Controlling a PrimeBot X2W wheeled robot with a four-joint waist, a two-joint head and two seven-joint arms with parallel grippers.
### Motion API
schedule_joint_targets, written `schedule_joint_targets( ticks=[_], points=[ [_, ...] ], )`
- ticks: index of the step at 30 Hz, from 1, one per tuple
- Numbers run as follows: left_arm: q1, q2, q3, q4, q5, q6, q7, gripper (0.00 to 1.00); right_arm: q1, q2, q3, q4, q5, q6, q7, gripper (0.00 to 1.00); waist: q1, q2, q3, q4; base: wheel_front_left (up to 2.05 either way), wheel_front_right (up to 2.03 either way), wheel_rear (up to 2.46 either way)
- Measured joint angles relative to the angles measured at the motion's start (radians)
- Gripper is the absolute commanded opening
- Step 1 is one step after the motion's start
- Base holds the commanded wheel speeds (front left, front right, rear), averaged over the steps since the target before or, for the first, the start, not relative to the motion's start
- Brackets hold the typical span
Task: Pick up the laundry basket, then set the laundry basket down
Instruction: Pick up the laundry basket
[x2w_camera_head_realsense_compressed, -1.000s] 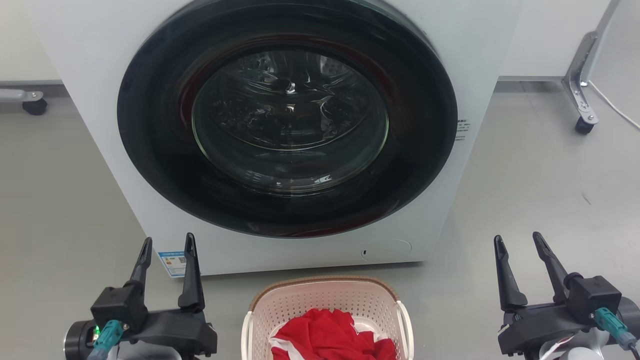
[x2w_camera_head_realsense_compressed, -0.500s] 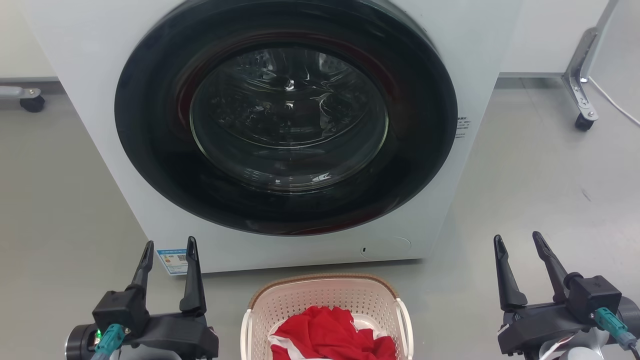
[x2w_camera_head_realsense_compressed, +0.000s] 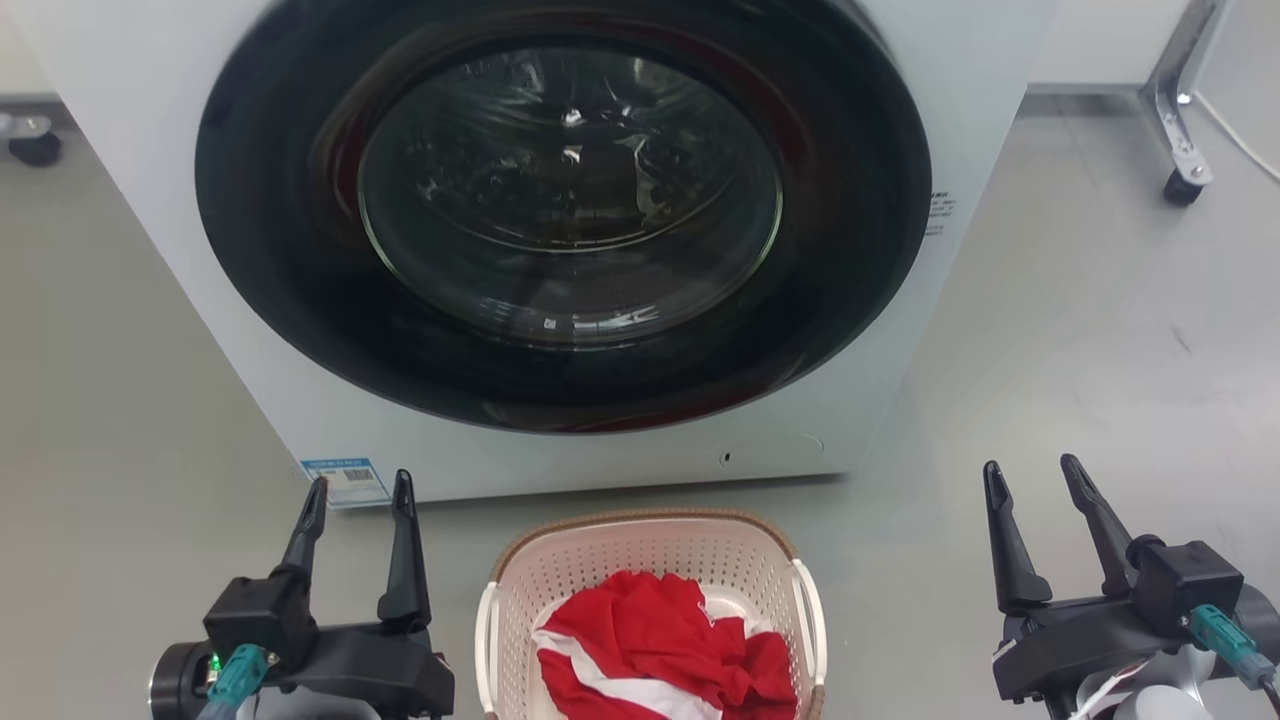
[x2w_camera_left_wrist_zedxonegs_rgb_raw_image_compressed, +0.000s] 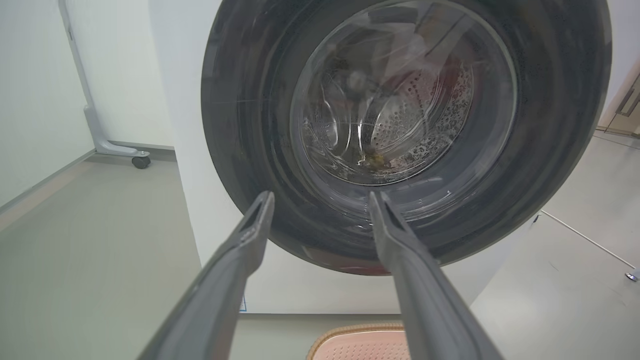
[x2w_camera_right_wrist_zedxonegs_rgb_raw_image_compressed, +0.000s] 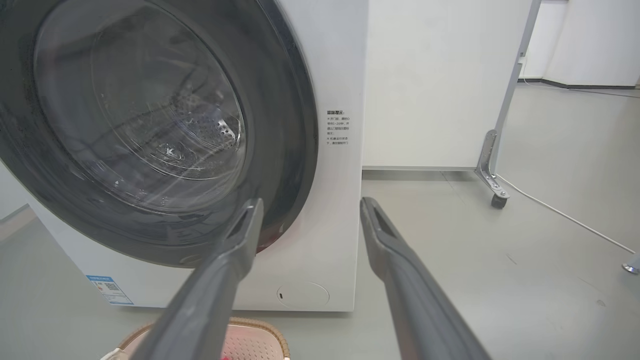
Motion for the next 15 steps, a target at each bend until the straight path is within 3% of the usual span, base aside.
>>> schedule_joint_targets(
  ticks=[15],
  points=[
    [-0.07, -0.013, -0.025, 0.028, -0.002, 0.0, 0.014, 1.0, -0.083, 0.006, 0.006, 0.02, 0.018, 0.012, 0.036, 1.0, 0.0001, 0.0, 0.153, -0.007, 0.0, 0.0, 0.0]
  ],
)
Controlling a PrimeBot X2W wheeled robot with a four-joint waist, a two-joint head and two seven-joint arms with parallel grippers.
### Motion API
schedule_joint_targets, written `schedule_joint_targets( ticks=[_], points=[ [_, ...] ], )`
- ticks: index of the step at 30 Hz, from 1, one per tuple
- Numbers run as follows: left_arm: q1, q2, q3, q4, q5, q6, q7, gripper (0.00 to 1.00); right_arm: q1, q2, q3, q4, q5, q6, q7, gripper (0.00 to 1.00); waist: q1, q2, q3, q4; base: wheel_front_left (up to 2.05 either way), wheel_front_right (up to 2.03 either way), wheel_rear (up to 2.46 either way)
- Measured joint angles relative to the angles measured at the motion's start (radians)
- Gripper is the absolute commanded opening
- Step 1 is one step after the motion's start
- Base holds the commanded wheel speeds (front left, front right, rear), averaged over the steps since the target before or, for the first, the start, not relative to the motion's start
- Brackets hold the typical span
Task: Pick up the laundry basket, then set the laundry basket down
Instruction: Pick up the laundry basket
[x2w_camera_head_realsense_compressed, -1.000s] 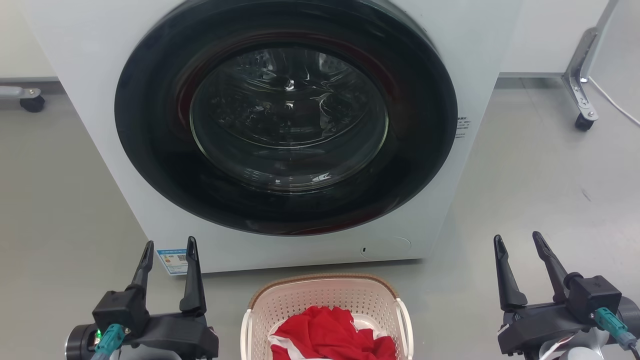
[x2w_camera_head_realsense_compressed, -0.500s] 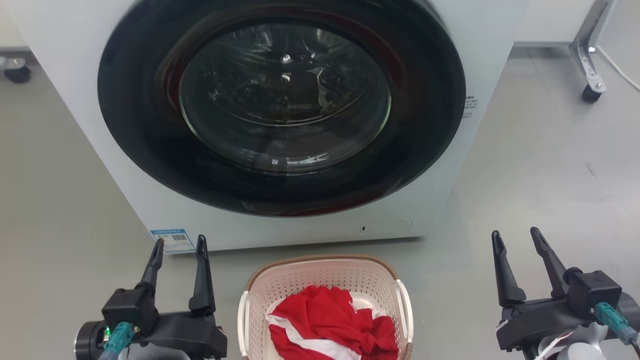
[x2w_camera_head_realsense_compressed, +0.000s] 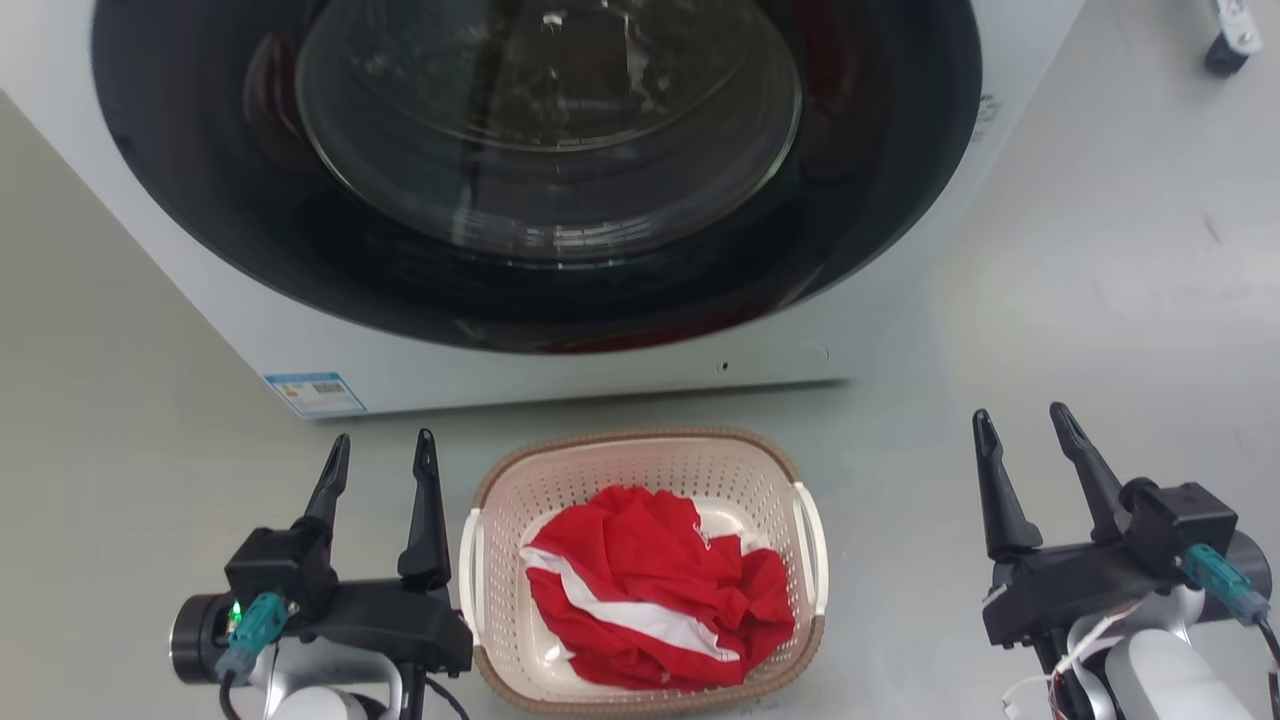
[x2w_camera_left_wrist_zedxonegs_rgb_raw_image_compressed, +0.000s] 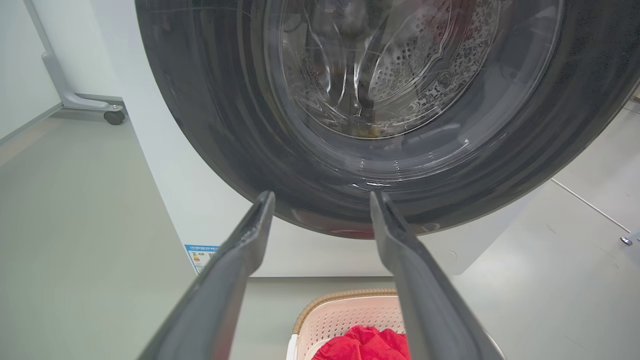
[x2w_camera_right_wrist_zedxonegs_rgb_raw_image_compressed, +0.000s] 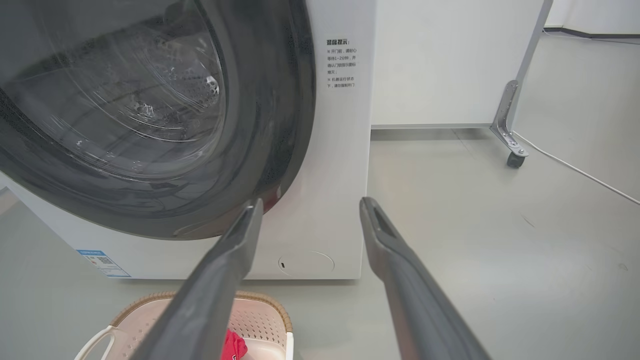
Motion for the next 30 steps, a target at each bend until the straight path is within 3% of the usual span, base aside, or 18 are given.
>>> schedule_joint_targets(
  ticks=[21, 30],
  points=[
    [-0.216, -0.009, -0.009, 0.203, -0.042, -0.003, 0.071, 1.0, -0.208, 0.047, 0.042, 0.124, 0.006, 0.027, 0.06, 1.0, 0.0002, 0.0001, 0.288, -0.019, 0.0, 0.0, 0.0],
    [-0.327, -0.012, 0.003, 0.331, -0.062, -0.024, 0.115, 1.0, -0.301, 0.069, 0.067, 0.213, 0.004, 0.05, 0.069, 1.0, 0.0001, 0.0001, 0.409, -0.026, 0.0, 0.0, 0.0]
  ],
)
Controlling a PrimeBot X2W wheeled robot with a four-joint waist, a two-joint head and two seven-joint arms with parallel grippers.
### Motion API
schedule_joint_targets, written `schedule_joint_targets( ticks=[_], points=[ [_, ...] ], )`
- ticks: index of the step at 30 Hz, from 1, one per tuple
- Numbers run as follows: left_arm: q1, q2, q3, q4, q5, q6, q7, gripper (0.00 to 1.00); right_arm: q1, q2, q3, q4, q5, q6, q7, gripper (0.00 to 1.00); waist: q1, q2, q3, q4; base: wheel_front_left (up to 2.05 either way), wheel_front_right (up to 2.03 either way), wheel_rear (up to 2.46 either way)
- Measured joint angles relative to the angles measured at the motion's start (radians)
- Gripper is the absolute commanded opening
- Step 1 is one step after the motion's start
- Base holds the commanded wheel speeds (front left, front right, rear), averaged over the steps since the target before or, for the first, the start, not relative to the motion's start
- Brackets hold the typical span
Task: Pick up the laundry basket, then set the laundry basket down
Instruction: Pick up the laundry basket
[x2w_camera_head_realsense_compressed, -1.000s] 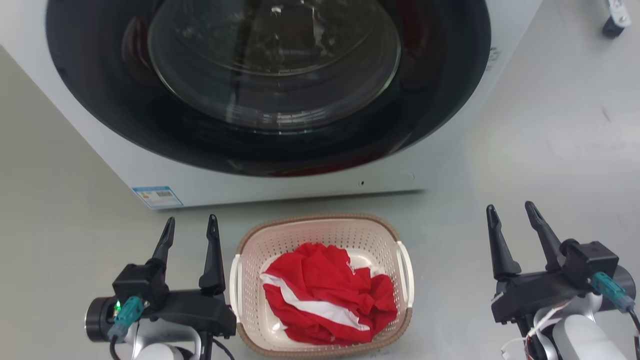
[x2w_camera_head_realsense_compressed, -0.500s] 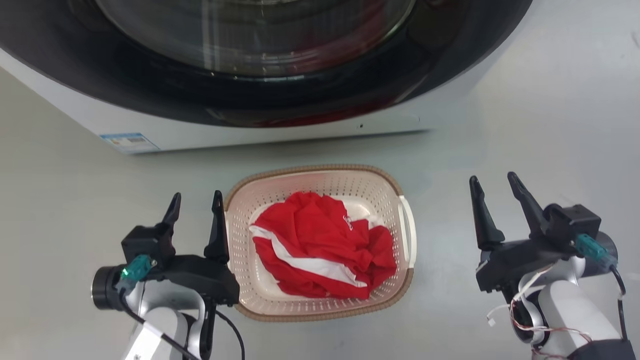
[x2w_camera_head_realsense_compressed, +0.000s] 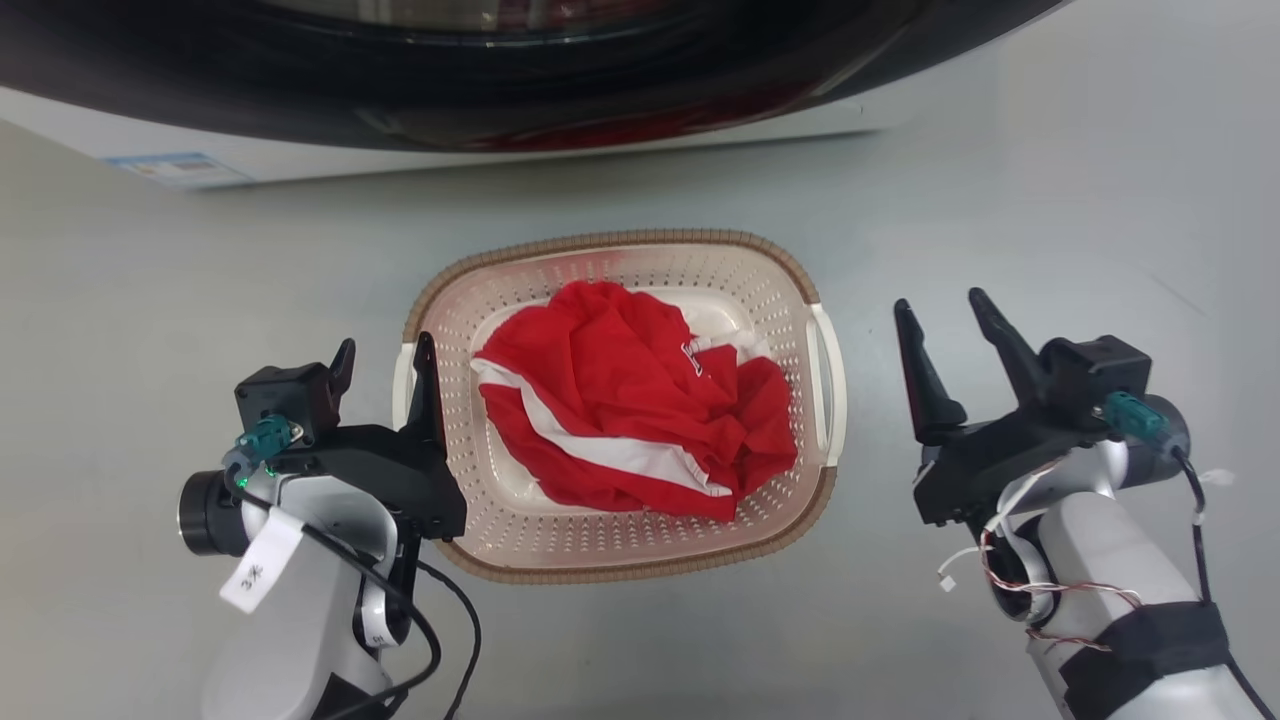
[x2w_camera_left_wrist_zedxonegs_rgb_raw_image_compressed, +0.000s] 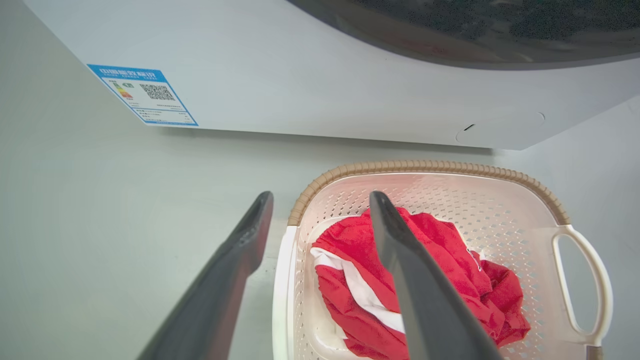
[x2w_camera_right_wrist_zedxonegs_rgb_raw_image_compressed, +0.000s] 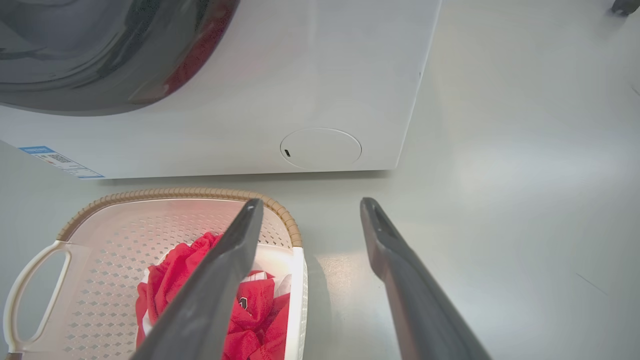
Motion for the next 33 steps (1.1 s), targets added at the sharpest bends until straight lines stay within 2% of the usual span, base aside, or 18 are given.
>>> schedule_joint_targets(
  ticks=[12, 33],
  points=[
    [-0.081, 0.015, 0.014, 0.179, -0.016, -0.025, 0.043, 1.0, -0.075, 0.051, 0.046, 0.127, -0.009, 0.029, 0.0, 1.0, -0.0001, 0.0, 0.107, -0.011, 0.0, 0.0, 0.0],
    [-0.273, 0.035, 0.006, 0.395, -0.026, -0.093, 0.077, 1.0, -0.219, 0.074, 0.078, 0.297, -0.022, 0.056, -0.009, 1.0, -0.0002, 0.0, 0.25, -0.01, 0.0, 0.0, 0.0]
  ],
)
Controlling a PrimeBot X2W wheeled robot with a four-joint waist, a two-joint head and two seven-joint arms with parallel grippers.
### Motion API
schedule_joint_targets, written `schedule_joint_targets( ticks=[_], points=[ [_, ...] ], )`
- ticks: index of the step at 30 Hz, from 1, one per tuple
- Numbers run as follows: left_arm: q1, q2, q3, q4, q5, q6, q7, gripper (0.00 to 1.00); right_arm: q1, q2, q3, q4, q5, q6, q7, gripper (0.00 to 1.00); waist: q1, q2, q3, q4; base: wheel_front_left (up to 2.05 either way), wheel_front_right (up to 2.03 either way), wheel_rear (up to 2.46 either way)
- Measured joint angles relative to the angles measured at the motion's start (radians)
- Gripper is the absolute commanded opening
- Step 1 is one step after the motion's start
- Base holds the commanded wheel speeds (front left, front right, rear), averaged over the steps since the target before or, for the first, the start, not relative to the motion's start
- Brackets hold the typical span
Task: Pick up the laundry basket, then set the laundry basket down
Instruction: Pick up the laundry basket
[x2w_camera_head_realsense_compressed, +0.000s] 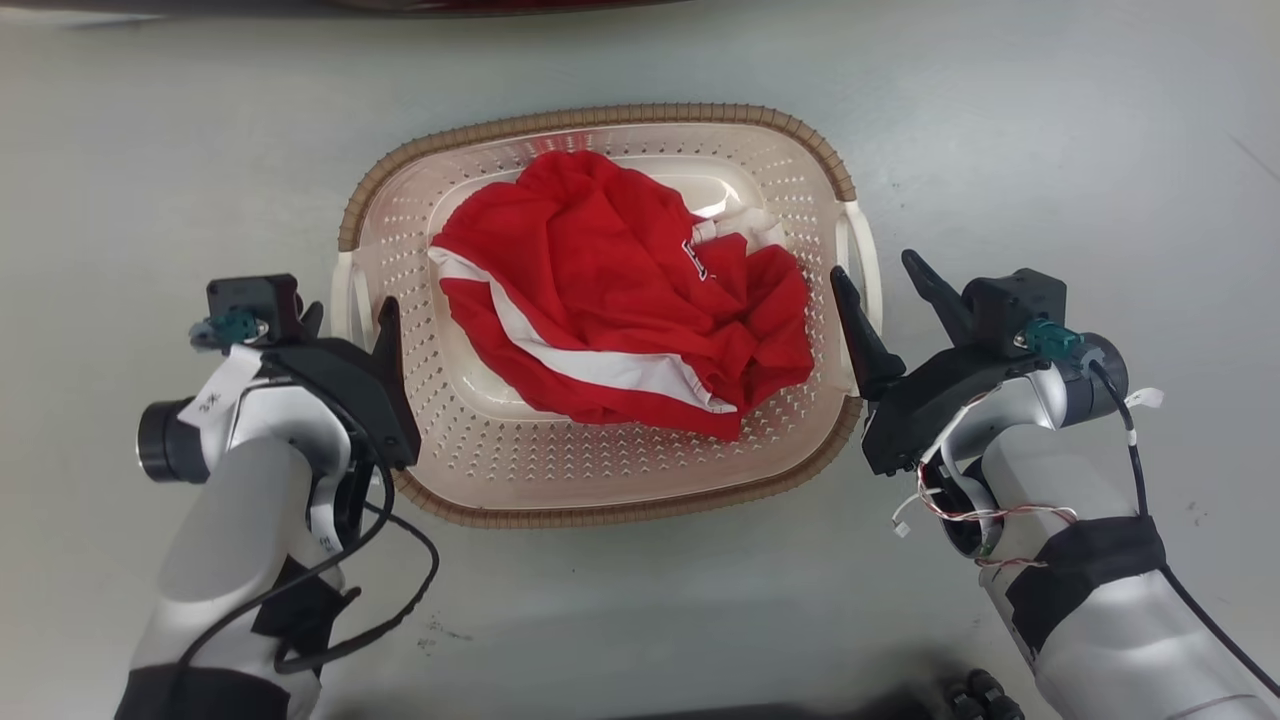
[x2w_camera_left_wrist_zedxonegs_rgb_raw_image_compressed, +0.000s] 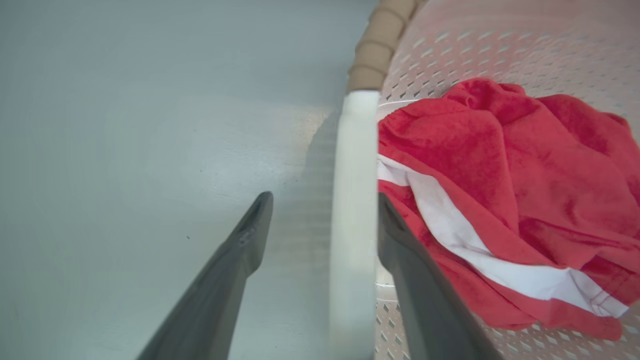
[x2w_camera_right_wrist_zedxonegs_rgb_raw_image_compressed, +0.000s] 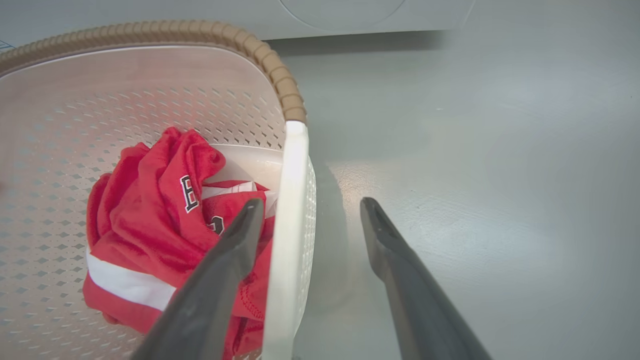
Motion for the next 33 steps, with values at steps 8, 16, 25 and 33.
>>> schedule_joint_targets(
  ticks=[8, 16, 25, 33],
  points=[
    [-0.055, -0.012, -0.01, 0.068, -0.012, -0.033, 0.009, 0.0, -0.042, 0.011, 0.009, 0.062, -0.001, 0.022, -0.001, 0.0, -0.0001, -0.0001, 0.017, 0.011, 0.0, 0.0, 0.0],
    [-0.091, -0.025, -0.01, 0.126, -0.019, -0.047, 0.008, 0.0, -0.069, 0.022, 0.008, 0.112, 0.008, 0.031, -0.009, 0.0, -0.0003, -0.0003, 0.015, 0.015, 0.0, 0.0, 0.0],
    [-0.114, -0.043, -0.013, 0.192, -0.034, -0.068, 0.007, 0.0, -0.088, 0.024, 0.011, 0.186, 0.015, 0.043, -0.013, 0.0, -0.0001, -0.0002, -0.013, 0.019, 0.0, 0.0, 0.0],
    [-0.116, -0.065, -0.004, 0.266, -0.062, -0.079, 0.029, 0.0, -0.093, 0.022, 0.015, 0.262, 0.024, 0.061, -0.001, 0.0, -0.0001, -0.0002, -0.07, 0.023, 0.0, 0.0, 0.0]
  ],
)
